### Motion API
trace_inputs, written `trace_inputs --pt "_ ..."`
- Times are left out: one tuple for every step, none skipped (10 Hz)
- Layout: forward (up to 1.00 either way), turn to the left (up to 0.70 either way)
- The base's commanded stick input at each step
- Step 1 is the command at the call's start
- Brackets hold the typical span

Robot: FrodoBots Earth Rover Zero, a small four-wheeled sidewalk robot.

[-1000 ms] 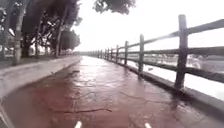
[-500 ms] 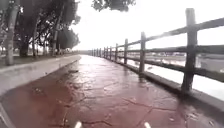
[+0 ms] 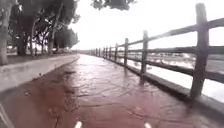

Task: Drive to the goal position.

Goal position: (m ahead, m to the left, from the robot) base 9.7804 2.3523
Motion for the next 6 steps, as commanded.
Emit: trace_inputs --pt "0.5 0.0" --pt "0.5 0.0" --pt "0.5 0.0" --pt "0.5 0.0" --pt "0.5 0.0" --pt "0.5 0.0"
